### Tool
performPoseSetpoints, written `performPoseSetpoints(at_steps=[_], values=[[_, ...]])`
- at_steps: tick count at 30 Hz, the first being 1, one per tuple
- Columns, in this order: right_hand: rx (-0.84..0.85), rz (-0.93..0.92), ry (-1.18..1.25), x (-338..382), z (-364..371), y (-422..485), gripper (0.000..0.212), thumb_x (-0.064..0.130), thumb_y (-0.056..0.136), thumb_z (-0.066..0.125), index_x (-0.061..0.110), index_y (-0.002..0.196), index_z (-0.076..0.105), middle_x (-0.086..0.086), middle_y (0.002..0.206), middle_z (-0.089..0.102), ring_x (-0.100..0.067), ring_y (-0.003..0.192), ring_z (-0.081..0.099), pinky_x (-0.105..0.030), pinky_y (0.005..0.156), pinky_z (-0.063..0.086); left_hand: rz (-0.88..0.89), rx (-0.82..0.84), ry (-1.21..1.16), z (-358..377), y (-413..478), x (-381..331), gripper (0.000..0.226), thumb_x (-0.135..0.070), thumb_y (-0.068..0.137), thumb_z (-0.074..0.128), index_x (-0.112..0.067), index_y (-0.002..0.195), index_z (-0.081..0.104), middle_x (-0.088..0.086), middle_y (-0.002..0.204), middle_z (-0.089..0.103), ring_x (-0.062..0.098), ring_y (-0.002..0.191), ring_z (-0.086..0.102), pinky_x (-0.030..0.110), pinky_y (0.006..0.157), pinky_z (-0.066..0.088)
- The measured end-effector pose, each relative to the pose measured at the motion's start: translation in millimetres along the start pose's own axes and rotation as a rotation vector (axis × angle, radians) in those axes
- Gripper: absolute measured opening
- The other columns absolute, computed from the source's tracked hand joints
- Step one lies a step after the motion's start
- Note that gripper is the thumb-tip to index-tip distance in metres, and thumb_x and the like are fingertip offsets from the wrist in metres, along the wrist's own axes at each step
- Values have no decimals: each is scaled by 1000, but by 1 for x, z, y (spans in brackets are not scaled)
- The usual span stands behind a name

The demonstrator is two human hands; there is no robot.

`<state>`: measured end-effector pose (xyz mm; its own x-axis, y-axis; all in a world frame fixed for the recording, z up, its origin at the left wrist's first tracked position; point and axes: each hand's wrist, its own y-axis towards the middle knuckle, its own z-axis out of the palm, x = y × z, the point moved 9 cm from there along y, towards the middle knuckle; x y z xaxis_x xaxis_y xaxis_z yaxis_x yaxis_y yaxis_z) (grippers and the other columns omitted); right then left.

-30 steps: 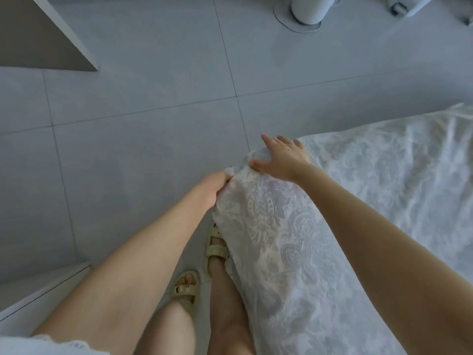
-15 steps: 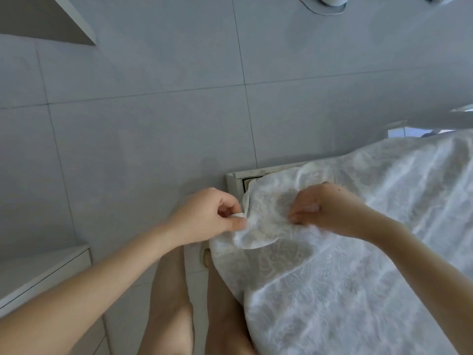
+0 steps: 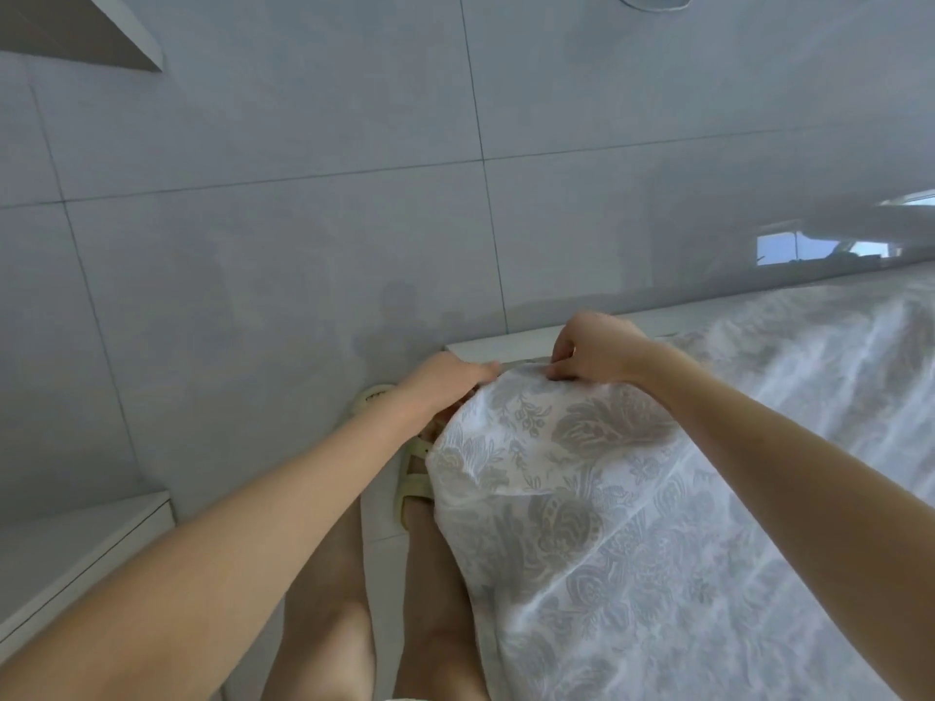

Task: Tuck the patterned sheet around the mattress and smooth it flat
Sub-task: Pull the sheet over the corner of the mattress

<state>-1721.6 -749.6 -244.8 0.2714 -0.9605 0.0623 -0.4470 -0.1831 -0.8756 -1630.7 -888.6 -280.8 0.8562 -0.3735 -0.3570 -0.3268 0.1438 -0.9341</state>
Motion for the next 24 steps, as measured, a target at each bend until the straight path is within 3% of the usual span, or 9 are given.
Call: performPoseSetpoints(at_steps=[4,7,11,14,17,19,22,24], values=[[-230,30,-37,1,-6,-14,23,34,91,55,22,82,72,4,89,69,-19,88,60,-27,82,24,32,17,174,8,4,-8,26,-29,82,67,-6,93,69,7,90,64,19,80,58,28,69,43],[-452,77,10,-8,-27,-40,30,30,93,49,18,79,73,3,84,66,-20,84,58,-29,76,20,161,-55,72,2,-8,-28,15,-21,85,67,-7,87,73,9,92,71,21,90,64,26,75,46],[-785,139,281,-20,-100,-88,32,27,89,59,5,68,68,-5,70,60,-27,73,55,-33,79,29,410,-183,-156,-40,-43,-93,13,-19,87,66,-14,75,69,-1,73,66,10,70,60,24,70,45],[-1081,100,403,-20,-162,-118,27,23,81,66,5,61,67,-7,67,62,-24,65,54,-33,75,31,618,-245,-220,-76,-76,-152,19,-13,85,67,-20,67,64,-12,61,62,-3,57,53,13,62,43],[-1265,65,397,-18,-181,-142,24,21,76,68,9,56,65,-3,62,60,-19,61,51,-30,68,27,743,-224,-115,-86,-100,-181,19,-16,81,70,-26,66,64,-15,57,63,-5,56,54,9,61,42],[-1182,-20,362,-12,-172,-140,24,25,80,67,12,60,67,0,65,62,-17,64,52,-28,69,27,718,-243,-61,-91,-100,-176,19,-17,80,71,-26,66,64,-19,54,63,-3,54,54,8,58,40],[-630,-66,400,-15,-128,-96,27,39,90,58,17,86,73,5,92,70,-15,89,61,-33,88,35,529,-163,-77,-91,-82,-149,19,-9,80,70,-15,64,64,-13,44,58,-2,45,49,13,53,40],[-528,23,489,-36,-113,-74,29,43,92,54,22,103,71,7,110,68,-15,104,60,-37,100,35,446,-63,-27,-84,-80,-130,19,-7,78,71,-8,61,63,-9,44,56,0,43,47,21,56,39]])
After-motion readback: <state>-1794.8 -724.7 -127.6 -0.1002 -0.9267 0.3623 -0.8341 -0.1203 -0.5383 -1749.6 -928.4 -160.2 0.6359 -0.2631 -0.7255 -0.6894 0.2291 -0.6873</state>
